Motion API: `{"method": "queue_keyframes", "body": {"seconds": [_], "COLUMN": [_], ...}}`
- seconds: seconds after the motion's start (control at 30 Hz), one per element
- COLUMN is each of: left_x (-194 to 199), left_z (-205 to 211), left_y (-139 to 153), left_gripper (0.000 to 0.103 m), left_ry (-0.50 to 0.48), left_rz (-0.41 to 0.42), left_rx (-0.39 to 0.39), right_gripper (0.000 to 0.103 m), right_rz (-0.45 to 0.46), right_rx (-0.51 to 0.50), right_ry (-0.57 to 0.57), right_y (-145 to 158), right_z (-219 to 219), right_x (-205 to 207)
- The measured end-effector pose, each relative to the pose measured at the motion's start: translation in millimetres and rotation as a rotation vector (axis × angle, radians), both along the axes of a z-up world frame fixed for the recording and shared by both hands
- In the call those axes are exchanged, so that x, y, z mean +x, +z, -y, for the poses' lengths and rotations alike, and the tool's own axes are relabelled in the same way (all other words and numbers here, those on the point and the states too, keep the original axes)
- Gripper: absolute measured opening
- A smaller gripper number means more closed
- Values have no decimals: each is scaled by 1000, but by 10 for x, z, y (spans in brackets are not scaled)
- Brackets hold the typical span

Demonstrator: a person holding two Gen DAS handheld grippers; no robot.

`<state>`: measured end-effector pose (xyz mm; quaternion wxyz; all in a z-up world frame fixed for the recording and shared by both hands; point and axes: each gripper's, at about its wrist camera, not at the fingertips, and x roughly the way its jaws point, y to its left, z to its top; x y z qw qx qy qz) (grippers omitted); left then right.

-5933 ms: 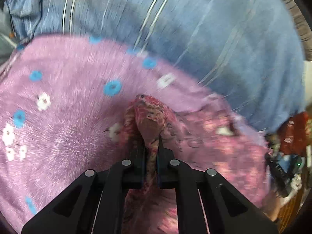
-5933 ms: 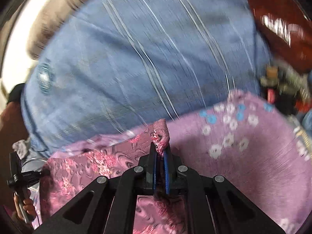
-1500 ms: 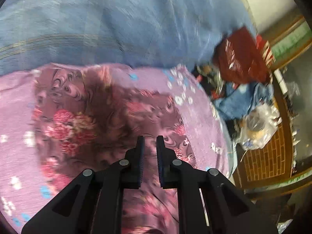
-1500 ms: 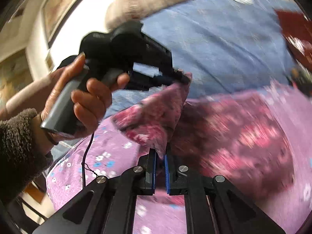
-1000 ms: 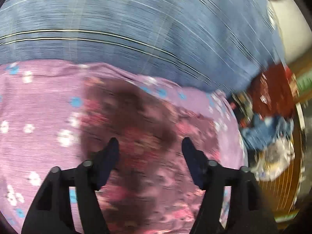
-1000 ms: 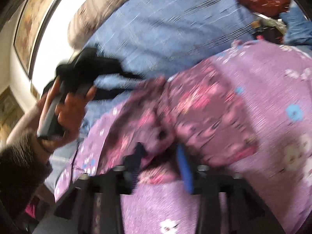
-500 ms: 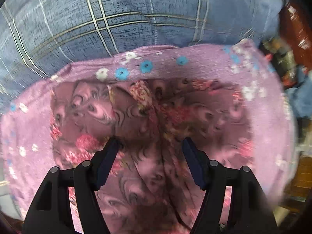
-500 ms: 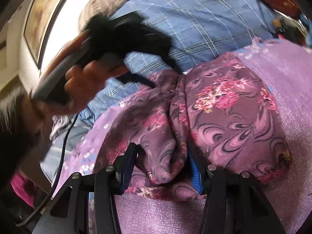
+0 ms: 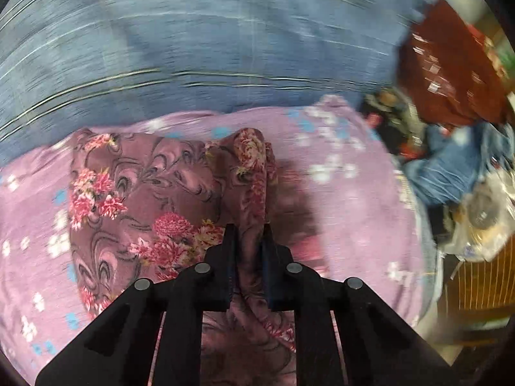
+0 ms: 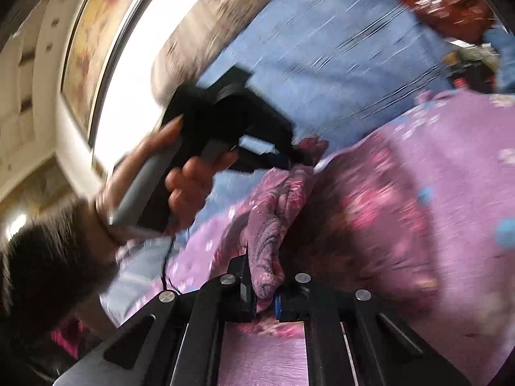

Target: Fold small clothes

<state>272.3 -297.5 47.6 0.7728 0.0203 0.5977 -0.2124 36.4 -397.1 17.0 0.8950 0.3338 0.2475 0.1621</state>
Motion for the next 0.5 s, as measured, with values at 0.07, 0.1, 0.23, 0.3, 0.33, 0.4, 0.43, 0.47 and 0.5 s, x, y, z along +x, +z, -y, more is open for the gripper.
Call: {"method": "queue_keyframes", "body": {"seconds": [0.07,0.1,0.23,0.3,0.33,0.4,0.43,0.47,0.5], "left_x": [1,4,80,105,135,162,165,164,152], "left_z": [153,130,-302,-669,-847,-1261,-1377,-1540,-1607], "left_y": [-133,-204,-155,-25,22,18,-33,-139,-242], "left_gripper": [13,13,15,32,54,69,69,69,69], "left_ry": [3,13,111,178,221,330,351,372,388], "left_rz": [-46,-86,-130,-86,-63,-25,-31,-69,-101], "left_rx": [-25,-56,-190,-257,-276,-294,-304,-316,-329], "right_gripper": [7,7,10,18,24,31,38,43,51], "right_rz": [-54,-126,-267,-242,-210,-141,-113,-107,-121], "right_rx": [-5,5,79,40,6,-33,-47,-52,-55], "right_ry": [-54,-78,-55,-73,-101,-157,-180,-177,-138], "right_y": [-95,-239,-519,-342,-207,17,135,198,219], "right_z": [161,251,375,431,477,591,657,689,683], "right_x": [-39,-38,-9,-23,-16,52,153,297,533]}}
